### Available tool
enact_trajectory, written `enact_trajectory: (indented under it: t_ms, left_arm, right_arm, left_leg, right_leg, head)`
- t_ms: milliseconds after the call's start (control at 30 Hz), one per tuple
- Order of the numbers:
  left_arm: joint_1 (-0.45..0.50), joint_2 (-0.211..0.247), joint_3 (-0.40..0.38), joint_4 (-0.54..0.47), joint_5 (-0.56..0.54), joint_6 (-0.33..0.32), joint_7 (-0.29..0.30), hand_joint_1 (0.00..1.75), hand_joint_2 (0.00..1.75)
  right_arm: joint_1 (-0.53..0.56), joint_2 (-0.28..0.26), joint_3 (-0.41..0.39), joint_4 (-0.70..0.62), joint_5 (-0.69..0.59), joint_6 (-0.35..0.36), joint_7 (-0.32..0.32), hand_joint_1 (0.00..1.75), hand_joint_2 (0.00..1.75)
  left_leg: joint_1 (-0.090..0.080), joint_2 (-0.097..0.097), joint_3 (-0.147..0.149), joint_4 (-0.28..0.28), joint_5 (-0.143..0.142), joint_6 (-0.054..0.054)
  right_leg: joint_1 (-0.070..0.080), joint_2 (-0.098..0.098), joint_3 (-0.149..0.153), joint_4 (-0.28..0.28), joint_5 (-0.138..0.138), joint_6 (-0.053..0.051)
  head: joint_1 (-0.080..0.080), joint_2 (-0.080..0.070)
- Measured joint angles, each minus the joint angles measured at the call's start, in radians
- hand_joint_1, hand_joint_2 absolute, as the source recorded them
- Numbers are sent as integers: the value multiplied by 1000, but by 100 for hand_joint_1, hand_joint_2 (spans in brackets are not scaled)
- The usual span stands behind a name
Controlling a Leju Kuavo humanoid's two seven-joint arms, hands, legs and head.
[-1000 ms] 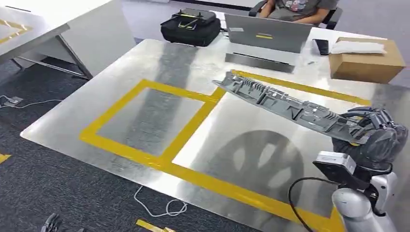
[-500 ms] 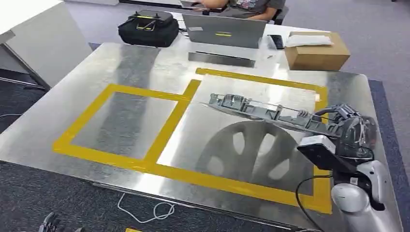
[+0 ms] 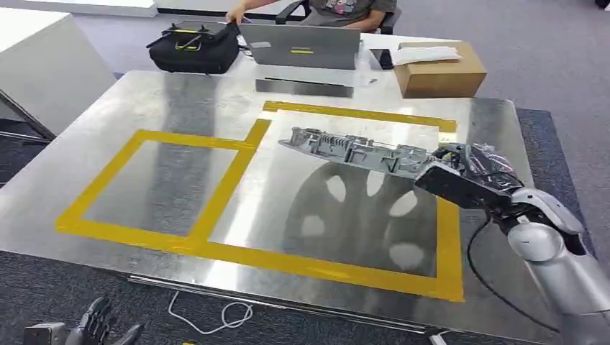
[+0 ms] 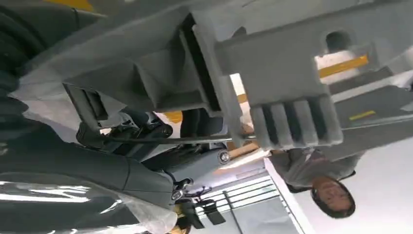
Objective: Take the parts from the cabinet and place them on the table.
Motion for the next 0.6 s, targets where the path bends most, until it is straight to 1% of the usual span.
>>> enact_trajectory:
  t_ms: [33,67,100,133,167,300,500,600]
  left_arm:
    - [-4,2,1,7,-1,-1,-3,0,175]
    - [-6,2,1,13,-4,-3,-4,0,175]
    - [-8,3,0,17,-5,-5,-6,0,175]
    - [-10,5,1,21,-6,-5,-8,0,175]
    - [-13,7,0,26,-7,-5,-10,0,175]
    - [-30,16,-5,53,-7,1,-17,0,175]
    - [-36,24,-8,74,-6,5,-21,0,175]
    - [-40,35,-21,95,1,19,-34,0,175]
  right_arm:
    - [-15,-4,9,15,0,6,0,175,175]
    - [-33,-8,19,31,1,12,0,175,175]
    - [-45,-13,28,44,2,16,0,175,175]
    - [-59,-18,39,58,10,23,-4,175,175]
    - [-76,-22,53,76,22,29,-10,175,175]
    - [-139,-29,109,144,49,37,-19,175,175]
    - [-173,-29,141,186,50,40,-23,175,175]
    - [-193,-33,162,212,16,71,-57,175,175]
  left_leg:
    - [0,0,0,-2,1,-2]
    - [0,0,-1,-3,4,-8]
    - [1,0,-2,-4,4,-15]
    - [2,0,-3,-4,5,-25]
    - [2,0,-4,-5,6,-31]
    - [2,0,-7,-4,7,-34]
    - [-1,0,-10,-1,8,-35]
    - [-2,0,-11,-1,8,-35]
  right_leg:
    - [0,0,-1,0,0,-1]
    - [1,0,-3,0,2,-4]
    - [1,0,-4,1,3,-4]
    - [2,0,-5,1,3,-5]
    - [2,0,-6,1,3,-6]
    - [2,0,-9,1,6,-7]
    - [-2,-1,-10,1,9,-4]
    - [-3,-1,-11,0,10,-3]
  head:
    - [0,0]
    - [0,0]
    - [0,0]
    - [0,0]
    - [0,0]
    - [0,0]
    - [0,0]
    - [1,0]
